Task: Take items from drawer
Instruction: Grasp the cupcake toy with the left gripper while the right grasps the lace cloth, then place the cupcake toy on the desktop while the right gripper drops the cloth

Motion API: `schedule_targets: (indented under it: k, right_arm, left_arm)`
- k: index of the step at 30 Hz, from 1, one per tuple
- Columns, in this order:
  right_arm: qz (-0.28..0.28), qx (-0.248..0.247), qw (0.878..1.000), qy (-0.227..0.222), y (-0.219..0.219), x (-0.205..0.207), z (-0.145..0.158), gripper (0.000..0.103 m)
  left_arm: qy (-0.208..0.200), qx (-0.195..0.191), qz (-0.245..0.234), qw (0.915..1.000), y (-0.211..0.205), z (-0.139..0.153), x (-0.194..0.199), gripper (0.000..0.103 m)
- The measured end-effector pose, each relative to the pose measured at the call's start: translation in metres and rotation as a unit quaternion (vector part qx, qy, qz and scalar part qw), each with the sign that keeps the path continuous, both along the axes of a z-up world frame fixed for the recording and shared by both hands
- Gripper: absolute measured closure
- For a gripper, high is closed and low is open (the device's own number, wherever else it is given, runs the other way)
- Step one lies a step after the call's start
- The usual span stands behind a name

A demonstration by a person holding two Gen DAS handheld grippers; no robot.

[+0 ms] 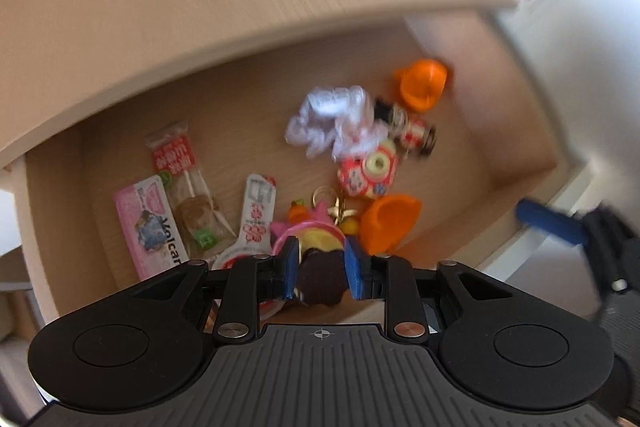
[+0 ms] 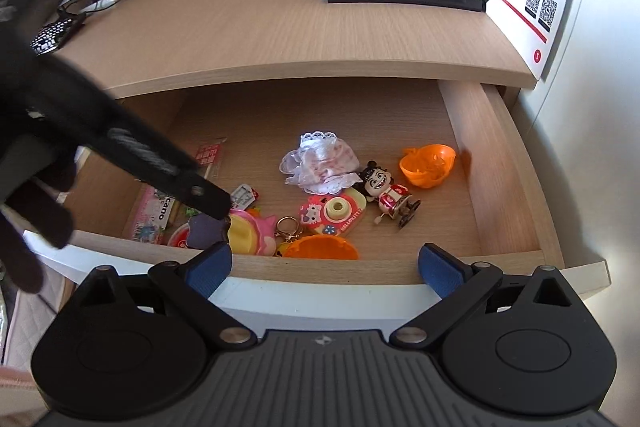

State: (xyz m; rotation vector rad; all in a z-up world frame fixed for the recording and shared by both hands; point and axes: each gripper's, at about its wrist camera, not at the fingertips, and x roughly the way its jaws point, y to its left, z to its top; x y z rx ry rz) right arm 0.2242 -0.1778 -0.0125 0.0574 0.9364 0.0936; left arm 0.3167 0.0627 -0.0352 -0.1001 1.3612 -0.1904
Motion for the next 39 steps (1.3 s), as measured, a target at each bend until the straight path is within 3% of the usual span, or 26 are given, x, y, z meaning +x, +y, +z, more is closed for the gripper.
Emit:
schedule_targets:
  k: [4, 5, 7, 11, 13, 17, 23, 25, 27, 30, 33, 39]
  right_arm:
    - [0.020, 0.009, 1.000, 0.002, -0.007, -0.004, 0.002, 0.005]
    - [0.018, 0.009, 1.000, 0.003, -0.009, -0.004, 0.004, 0.011]
    - [0.009, 0.013, 1.000, 0.004, -0.015, -0.001, 0.008, 0.022]
    - [-0.017, -0.018, 0.999, -0.023, -0.026, 0.014, 0.021, 0.023]
    - [-0.009, -0.025, 0.999, -0.026, -0.029, 0.029, 0.024, 0.023]
    - [0.049, -0.031, 0.998, 0.020, -0.021, 0.075, 0.013, 0.023]
    - [0.127, -0.072, 0.985, 0.089, 0.019, 0.137, -0.027, 0.023]
    - [0.140, -0.093, 0.979, 0.114, 0.031, 0.150, -0.043, 0.027]
    - [0.149, -0.117, 0.973, 0.134, 0.041, 0.160, -0.057, 0.053]
    - [0.154, -0.124, 0.970, 0.144, 0.047, 0.162, -0.062, 0.073]
    - [0.162, -0.103, 0.973, 0.125, 0.046, 0.148, -0.046, 0.081]
    - [0.123, -0.013, 0.990, 0.062, 0.032, 0.119, 0.017, 0.083]
  left_arm:
    - [0.031, 0.044, -0.022, 0.9983, -0.012, -0.013, 0.009, 0.061]
    - [0.034, 0.044, -0.020, 0.9982, -0.011, -0.015, 0.010, 0.061]
    - [0.036, 0.040, -0.016, 0.9984, -0.007, -0.018, 0.013, 0.060]
    - [0.032, 0.022, -0.010, 0.9992, 0.002, -0.019, 0.011, 0.060]
    - [0.016, 0.004, 0.006, 0.9998, 0.011, -0.014, 0.004, 0.068]
    - [-0.017, -0.021, 0.036, 0.9990, 0.035, 0.005, -0.014, 0.072]
    - [-0.061, -0.055, 0.092, 0.9924, 0.063, 0.031, -0.037, 0.072]
    - [-0.069, -0.059, 0.110, 0.9898, 0.070, 0.039, -0.043, 0.072]
    - [-0.080, -0.054, 0.119, 0.9882, 0.076, 0.050, -0.048, 0.072]
    - [-0.108, -0.044, 0.119, 0.9861, 0.079, 0.069, -0.052, 0.072]
    - [-0.132, -0.048, 0.117, 0.9833, 0.081, 0.086, -0.051, 0.072]
    - [-0.178, -0.084, 0.115, 0.9738, 0.097, 0.116, -0.040, 0.072]
